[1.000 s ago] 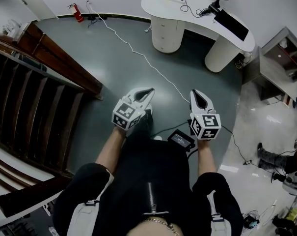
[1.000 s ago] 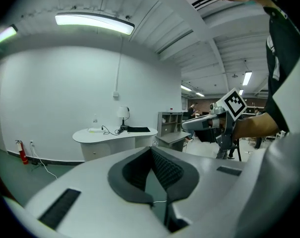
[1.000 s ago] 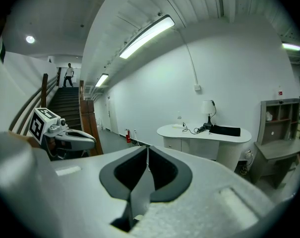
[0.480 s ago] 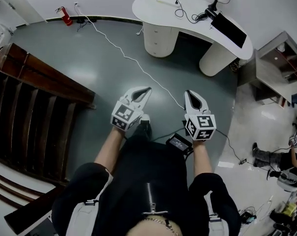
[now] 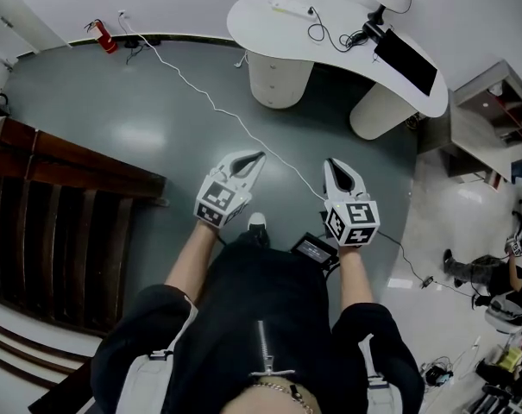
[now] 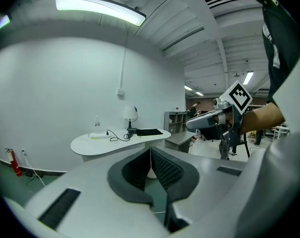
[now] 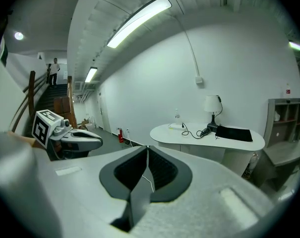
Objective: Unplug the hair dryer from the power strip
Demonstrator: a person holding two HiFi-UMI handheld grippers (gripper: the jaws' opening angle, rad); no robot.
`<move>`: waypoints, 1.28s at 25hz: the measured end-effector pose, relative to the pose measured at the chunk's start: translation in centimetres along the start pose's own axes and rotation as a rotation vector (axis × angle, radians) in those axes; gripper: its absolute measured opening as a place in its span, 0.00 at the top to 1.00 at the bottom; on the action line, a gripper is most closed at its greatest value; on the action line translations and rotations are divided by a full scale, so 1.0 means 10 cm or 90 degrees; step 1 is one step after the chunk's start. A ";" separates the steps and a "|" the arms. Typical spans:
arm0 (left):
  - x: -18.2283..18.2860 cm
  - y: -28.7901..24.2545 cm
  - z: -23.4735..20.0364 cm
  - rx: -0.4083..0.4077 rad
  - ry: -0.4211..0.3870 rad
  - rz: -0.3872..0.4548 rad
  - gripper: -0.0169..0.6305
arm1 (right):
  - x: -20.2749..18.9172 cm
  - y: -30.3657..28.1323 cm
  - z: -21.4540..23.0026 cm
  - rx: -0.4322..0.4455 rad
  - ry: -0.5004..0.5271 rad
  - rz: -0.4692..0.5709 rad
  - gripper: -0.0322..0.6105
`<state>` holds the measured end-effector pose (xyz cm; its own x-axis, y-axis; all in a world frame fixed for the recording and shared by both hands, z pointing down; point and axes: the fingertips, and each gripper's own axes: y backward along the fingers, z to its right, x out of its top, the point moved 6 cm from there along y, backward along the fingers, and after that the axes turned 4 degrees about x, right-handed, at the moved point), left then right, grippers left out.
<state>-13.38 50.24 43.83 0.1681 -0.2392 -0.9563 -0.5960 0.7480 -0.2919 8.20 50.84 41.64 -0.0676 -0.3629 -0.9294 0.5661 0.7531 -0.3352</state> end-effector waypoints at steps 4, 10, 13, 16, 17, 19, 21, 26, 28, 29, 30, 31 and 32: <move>0.00 -0.14 -0.26 -0.013 -0.014 -0.008 0.95 | 0.10 -0.26 0.02 -0.007 0.002 -0.001 0.94; 0.01 -0.30 -0.54 -0.030 -0.017 -0.011 0.95 | 0.21 -0.52 0.08 -0.024 -0.001 0.001 0.94; 0.00 -0.38 -0.62 -0.036 -0.015 -0.013 0.95 | 0.24 -0.59 0.12 -0.033 -0.003 0.001 0.94; 0.00 -0.48 -0.70 -0.043 -0.015 -0.017 0.95 | 0.26 -0.66 0.19 -0.041 -0.007 0.003 0.94; -0.01 -0.51 -0.71 -0.045 -0.014 -0.019 0.95 | 0.26 -0.68 0.21 -0.043 -0.009 0.003 0.94; -0.01 -0.58 -0.75 -0.046 -0.012 -0.022 0.95 | 0.25 -0.72 0.26 -0.043 -0.012 0.001 0.94; 0.00 -0.66 -0.79 -0.047 -0.012 -0.024 0.95 | 0.26 -0.77 0.32 -0.042 -0.016 0.000 0.94; 0.04 -0.92 -0.90 -0.044 -0.015 -0.029 0.95 | 0.32 -0.99 0.57 -0.035 -0.023 0.004 0.94; 0.07 -1.04 -0.98 -0.040 -0.018 -0.033 0.95 | 0.36 -1.12 0.68 -0.030 -0.023 0.006 0.94; 0.09 -1.11 -1.03 -0.037 -0.020 -0.035 0.95 | 0.39 -1.19 0.75 -0.027 -0.024 0.008 0.94; 0.12 -1.18 -1.08 -0.035 -0.022 -0.037 0.95 | 0.43 -1.26 0.81 -0.023 -0.024 0.009 0.94; 0.14 -1.25 -1.13 -0.031 -0.023 -0.039 0.95 | 0.46 -1.34 0.88 -0.019 -0.025 0.010 0.94; 0.18 -1.33 -1.18 -0.027 -0.024 -0.041 0.95 | 0.50 -1.41 0.96 -0.015 -0.025 0.009 0.94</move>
<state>-14.41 32.54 46.22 0.2358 -0.2620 -0.9358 -0.6153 0.7051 -0.3525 7.75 33.10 43.21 -0.0266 -0.3727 -0.9276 0.5467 0.7714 -0.3256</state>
